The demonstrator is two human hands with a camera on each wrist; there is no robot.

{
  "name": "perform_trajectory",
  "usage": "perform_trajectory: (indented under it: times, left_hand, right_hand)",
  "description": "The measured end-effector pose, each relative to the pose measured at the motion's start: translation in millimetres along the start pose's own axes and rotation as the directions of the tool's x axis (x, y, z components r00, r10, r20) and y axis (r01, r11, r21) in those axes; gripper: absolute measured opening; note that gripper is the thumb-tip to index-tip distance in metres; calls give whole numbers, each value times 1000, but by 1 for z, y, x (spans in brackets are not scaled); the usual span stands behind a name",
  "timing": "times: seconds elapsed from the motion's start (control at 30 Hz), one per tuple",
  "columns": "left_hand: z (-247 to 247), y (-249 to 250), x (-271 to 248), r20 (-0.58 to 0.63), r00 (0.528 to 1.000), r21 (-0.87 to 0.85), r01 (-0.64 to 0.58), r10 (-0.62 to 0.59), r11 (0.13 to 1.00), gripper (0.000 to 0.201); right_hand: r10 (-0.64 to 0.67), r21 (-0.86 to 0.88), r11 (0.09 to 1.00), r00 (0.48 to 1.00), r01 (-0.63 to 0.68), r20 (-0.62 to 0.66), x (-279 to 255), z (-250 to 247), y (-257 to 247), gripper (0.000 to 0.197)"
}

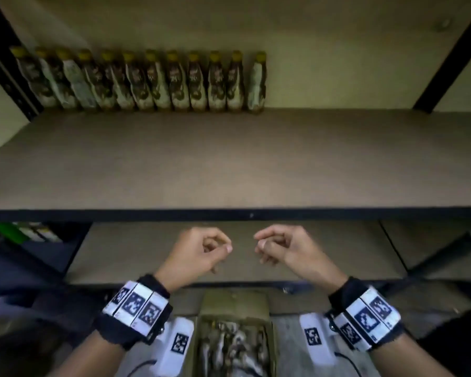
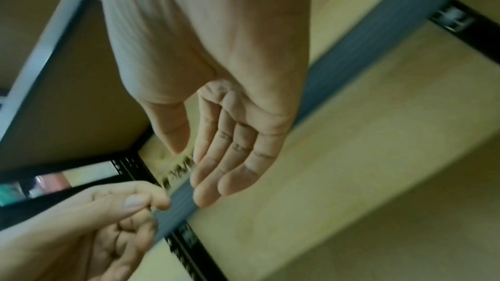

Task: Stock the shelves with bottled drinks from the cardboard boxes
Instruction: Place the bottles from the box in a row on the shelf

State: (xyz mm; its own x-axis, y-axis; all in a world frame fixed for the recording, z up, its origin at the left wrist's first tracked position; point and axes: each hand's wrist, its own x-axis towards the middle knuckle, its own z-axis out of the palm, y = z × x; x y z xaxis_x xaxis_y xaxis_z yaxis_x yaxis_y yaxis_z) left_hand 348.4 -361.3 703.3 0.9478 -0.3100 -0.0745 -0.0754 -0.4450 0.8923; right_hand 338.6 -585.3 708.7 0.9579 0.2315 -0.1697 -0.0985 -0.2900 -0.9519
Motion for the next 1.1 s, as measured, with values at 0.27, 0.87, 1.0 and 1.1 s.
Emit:
perform_trajectory:
  times: [0.27,0.87,1.0,1.1]
  left_hand:
    - [103,-189,-98,278,815,292,433,-509,853,9]
    - [303,-517,-130,321,524,559,567,-789,605,16]
    - [331,-587,-94,326,513,553,578,-794,600,18]
    - [353,-624,-56,347,536,530,565,-770,633,24]
  right_hand:
    - [528,-293,840,812,-456,249,-74,82,193,11]
    - [819,-397,574,505,-717,272,-40,205,569,18]
    - [865,-304,501,474,-810,163,-11,207,641,28]
    - [894,-101,448,445,-888,52,11,217,684,27]
